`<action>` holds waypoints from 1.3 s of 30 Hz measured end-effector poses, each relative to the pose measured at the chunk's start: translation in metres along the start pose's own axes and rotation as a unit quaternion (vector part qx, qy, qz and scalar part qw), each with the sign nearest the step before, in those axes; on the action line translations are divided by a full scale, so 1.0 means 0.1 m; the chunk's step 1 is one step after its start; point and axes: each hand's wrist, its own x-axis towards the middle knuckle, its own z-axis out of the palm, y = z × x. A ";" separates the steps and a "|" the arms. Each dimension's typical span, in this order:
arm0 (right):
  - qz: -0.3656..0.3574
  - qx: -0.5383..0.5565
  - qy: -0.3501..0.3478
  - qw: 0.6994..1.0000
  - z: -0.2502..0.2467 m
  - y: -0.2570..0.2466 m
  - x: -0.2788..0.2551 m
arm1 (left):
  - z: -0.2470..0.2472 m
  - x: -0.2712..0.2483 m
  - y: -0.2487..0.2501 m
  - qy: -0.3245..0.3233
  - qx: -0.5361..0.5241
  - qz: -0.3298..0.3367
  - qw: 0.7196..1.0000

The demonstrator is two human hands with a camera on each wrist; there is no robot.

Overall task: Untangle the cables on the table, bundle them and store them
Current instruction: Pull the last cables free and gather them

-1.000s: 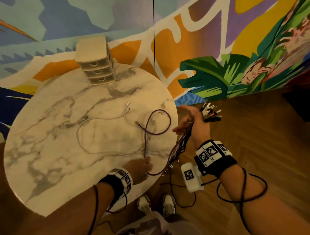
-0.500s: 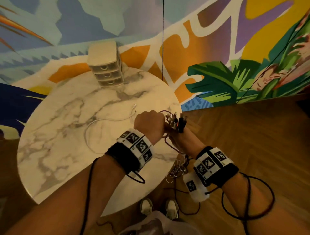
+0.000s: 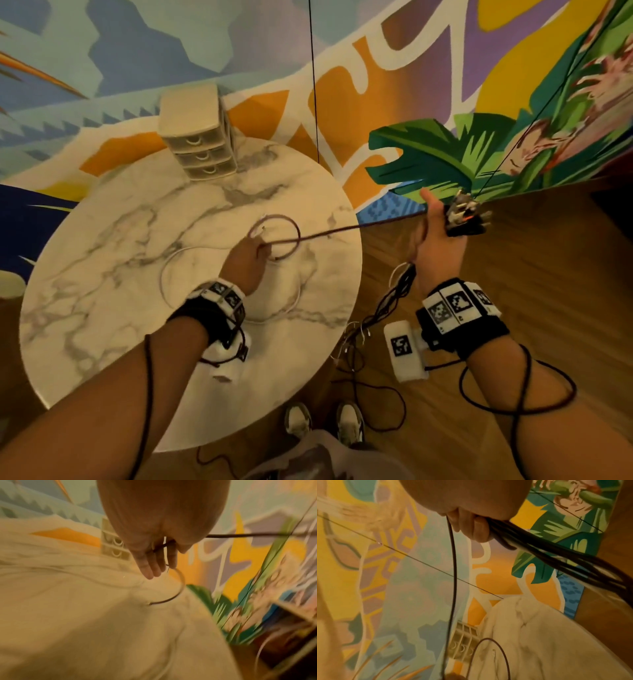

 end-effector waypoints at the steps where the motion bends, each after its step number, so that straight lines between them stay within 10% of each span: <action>1: -0.002 0.019 0.007 1.000 -0.02 -0.02 0.00 | -0.10 0.02 0.15 0.020 -0.078 -0.001 0.997; 10: -0.040 0.015 0.029 0.999 -0.36 -0.20 0.00 | -0.28 -0.27 1.71 -0.084 -0.368 0.186 0.907; 20: -0.003 -0.057 0.013 0.998 -1.06 -0.25 0.07 | 1.36 -0.42 0.85 -0.370 -0.050 -0.018 0.927; 24: 0.024 -0.143 -0.049 0.988 -1.17 -0.15 -0.02 | 1.37 -0.39 1.35 -0.199 -0.104 0.153 0.962; 28: 0.043 -0.146 -0.072 0.986 -1.20 -0.16 -0.10 | 1.33 -0.34 1.97 -0.254 -0.165 0.252 0.919; 34: 0.047 -0.162 -0.077 0.983 -1.41 -0.18 -0.06 | 1.55 -0.46 1.77 -0.345 -0.224 0.199 0.890; 39: 0.053 -0.168 -0.085 0.981 -1.34 -0.18 -0.14 | 1.53 -0.39 2.01 -0.281 -0.239 0.239 0.898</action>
